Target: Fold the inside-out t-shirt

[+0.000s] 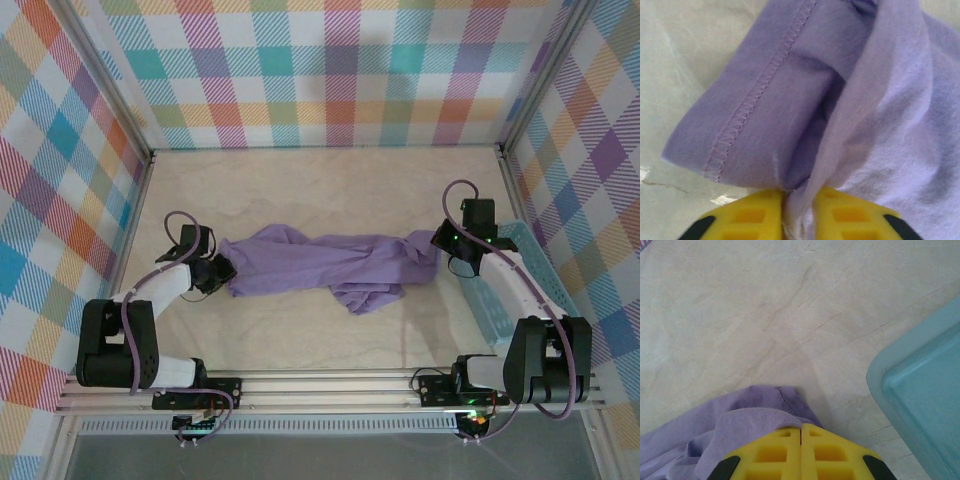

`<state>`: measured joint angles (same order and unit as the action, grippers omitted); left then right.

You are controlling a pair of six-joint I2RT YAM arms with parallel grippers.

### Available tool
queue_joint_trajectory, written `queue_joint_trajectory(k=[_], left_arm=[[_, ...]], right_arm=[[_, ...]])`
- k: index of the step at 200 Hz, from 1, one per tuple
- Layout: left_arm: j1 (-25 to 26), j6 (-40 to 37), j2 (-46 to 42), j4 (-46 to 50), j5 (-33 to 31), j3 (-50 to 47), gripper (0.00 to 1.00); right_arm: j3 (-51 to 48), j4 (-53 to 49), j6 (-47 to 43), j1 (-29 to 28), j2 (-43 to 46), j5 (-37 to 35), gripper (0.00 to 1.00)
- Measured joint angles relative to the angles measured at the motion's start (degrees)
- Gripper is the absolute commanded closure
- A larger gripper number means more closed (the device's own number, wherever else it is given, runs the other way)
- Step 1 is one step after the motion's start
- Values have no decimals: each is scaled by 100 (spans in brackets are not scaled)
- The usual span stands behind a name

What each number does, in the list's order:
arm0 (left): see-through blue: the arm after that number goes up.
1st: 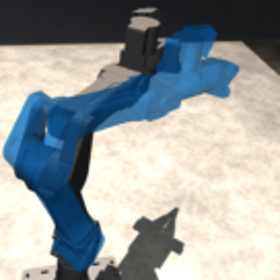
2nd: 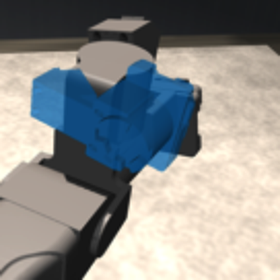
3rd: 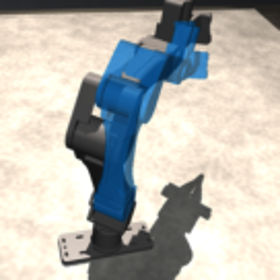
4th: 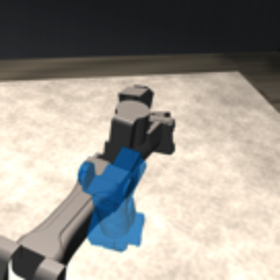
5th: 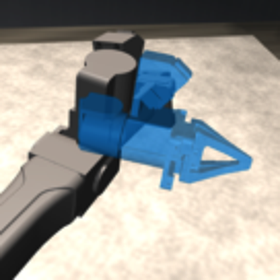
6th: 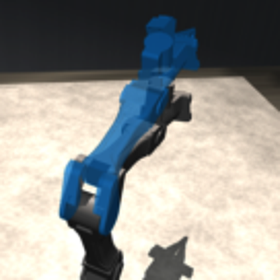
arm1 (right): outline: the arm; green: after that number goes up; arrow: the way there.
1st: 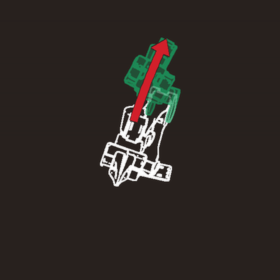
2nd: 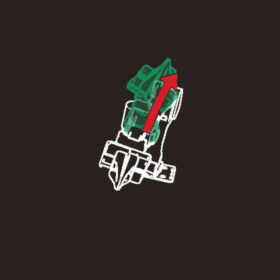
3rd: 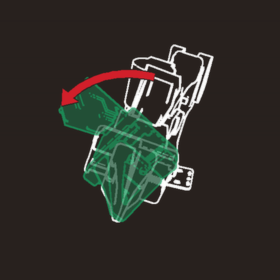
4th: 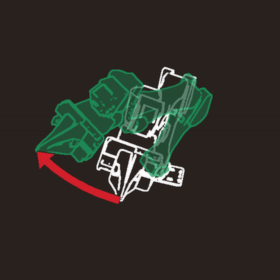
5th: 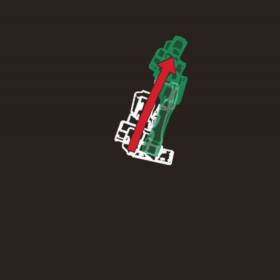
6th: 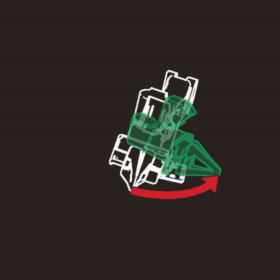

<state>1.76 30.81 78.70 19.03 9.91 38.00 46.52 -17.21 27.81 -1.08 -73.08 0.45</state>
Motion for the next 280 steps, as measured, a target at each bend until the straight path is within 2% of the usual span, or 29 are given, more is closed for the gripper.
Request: queue_joint_trajectory(k=[10,33,47,68,94,131,173,237,280], left_arm=[[0,-20,-7,-4,-13,4,95],[0,-11,-81,35,-125,17,100],[0,-20,-197,59,-210,42,100],[0,-20,-393,72,-297,79,100],[0,-20,-579,72,-315,81,100],[0,-20,-706,70,-319,72,100],[0,-22,-754,72,-341,68,100],[0,-20,-772,68,-354,-4,100],[0,-22,-772,68,-358,-4,100]], right_arm=[[0,-9,0,0,0,-39,99],[0,-105,-9,2,22,-129,74],[0,-205,-66,7,96,-173,65],[0,-433,-195,4,358,-227,56],[46,-750,-317,-127,688,-238,52],[192,-903,-275,-492,608,-57,52],[409,-922,-151,-492,-361,-2,55],[632,-1003,-61,-671,-979,-326,57],[656,-1034,7,-761,-1220,-520,62]])
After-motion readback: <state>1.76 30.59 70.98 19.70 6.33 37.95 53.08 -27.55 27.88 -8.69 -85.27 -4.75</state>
